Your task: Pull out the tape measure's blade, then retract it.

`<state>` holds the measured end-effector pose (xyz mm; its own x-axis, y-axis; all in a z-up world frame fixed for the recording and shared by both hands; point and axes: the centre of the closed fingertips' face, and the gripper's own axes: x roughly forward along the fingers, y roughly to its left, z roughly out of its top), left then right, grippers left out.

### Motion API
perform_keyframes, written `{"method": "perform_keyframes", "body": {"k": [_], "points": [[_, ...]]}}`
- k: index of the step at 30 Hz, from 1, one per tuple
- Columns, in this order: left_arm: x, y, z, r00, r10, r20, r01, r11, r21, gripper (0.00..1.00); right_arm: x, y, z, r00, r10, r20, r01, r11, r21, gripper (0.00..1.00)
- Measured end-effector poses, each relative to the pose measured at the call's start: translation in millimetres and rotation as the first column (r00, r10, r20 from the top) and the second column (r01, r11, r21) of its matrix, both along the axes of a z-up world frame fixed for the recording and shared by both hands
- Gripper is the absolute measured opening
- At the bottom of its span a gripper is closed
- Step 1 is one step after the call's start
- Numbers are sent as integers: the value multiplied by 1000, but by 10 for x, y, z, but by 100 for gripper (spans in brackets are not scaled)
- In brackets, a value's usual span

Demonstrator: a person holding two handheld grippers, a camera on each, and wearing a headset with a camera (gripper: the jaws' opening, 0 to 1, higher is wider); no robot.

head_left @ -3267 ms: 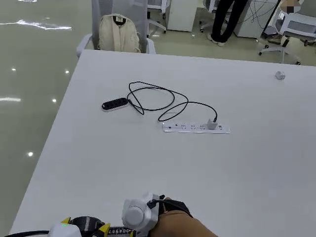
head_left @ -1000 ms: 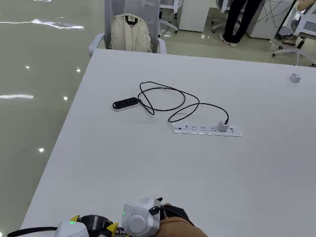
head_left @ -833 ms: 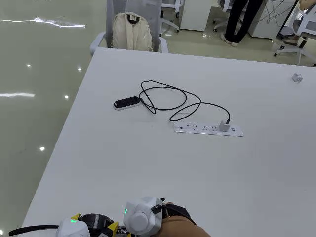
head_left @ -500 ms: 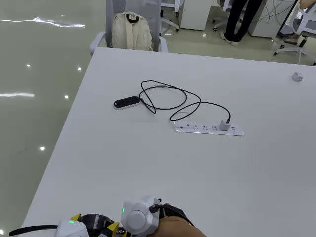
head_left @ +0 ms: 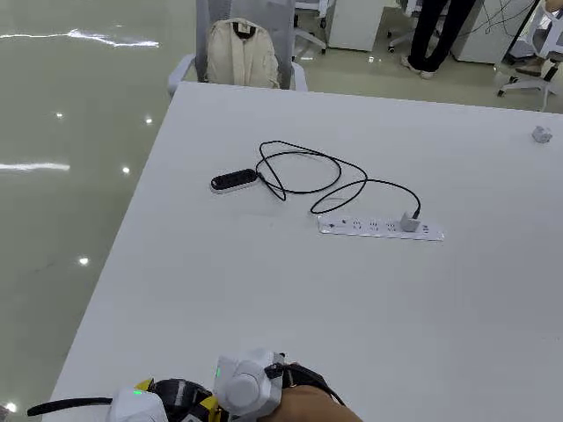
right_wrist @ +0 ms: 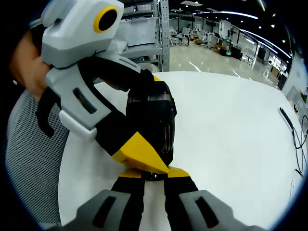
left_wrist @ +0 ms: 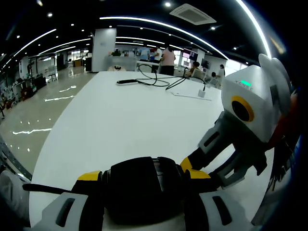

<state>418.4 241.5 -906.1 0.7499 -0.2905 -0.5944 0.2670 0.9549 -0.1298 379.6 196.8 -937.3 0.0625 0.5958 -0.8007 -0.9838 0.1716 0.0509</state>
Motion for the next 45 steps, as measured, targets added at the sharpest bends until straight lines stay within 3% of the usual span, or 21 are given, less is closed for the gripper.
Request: {"method": "perform_keyframes", "body": {"k": [9, 13, 17, 23, 26, 27, 28, 31, 35, 38, 39, 40, 42, 44, 45], "points": [[-4, -6, -8, 1000, -3, -4, 3, 1000, 2, 64, 9, 36, -18, 1000, 10, -3, -10, 1000, 0, 17], [-1, -3, -6, 1000, 1, 1, -1, 1000, 0, 64, -18, 37, -21, 998, 46, 46, -45, 999, -28, 18], [-1, -1, -6, 1000, 2, 1, -2, 1000, 0, 65, -14, 25, -12, 998, 44, 47, -43, 999, -26, 20], [13, 6, 8, 1000, 7, -7, -7, 1000, -19, 66, -12, -13, 84, 999, 14, 48, -14, 1000, 1, 26], [-6, -2, -1, 999, -47, -20, 46, 998, -33, 66, 26, -70, 164, 998, -21, 55, 20, 999, 26, 30], [-29, -10, -24, 997, -60, -39, 58, 997, -41, 67, 48, -112, 182, 997, -39, 59, 37, 999, 31, 31], [-29, -17, -15, 997, -71, -34, 70, 997, -35, 67, 62, -143, 192, 997, -54, 60, 53, 998, 33, 33], [11, 39, 8, 997, -72, -17, 72, 997, -6, 74, 94, -267, 240, 992, -118, 43, 116, 992, 45, 39], [24, 53, 18, 997, -75, -9, 75, 997, -2, 94, 100, -281, 253, 990, -136, 37, 134, 989, 55, 43], [54, 107, 104, 994, -110, 5, 110, 994, -21, 100, 166, -476, 390, 972, -232, 36, 226, 967, 118, 46], [67, 184, 180, 983, -180, 20, 181, 983, -26, 100, 195, -696, 440, 949, -314, 20, 309, 941, 138, 47], [76, 221, 210, 979, -201, 30, 201, 979, -18, 100, 192, -762, 458, 947, -320, 34, 312, 939, 142, 48], [68, 275, 227, 975, -222, 21, 222, 975, -21, 100, 175, -839, 504, 940, -338, 44, 328, 933, 151, 51], [42, 243, 338, 963, -263, 52, 267, 959, -95, 100, 146, -940, 557, 930, -364, 48, 351, 920, 174, 54], [16, 237, 411, 955, -286, 79, 293, 949, -111, 100, 113, -1015, 567, 924, -379, 50, 365, 914, 179, 54]]}}
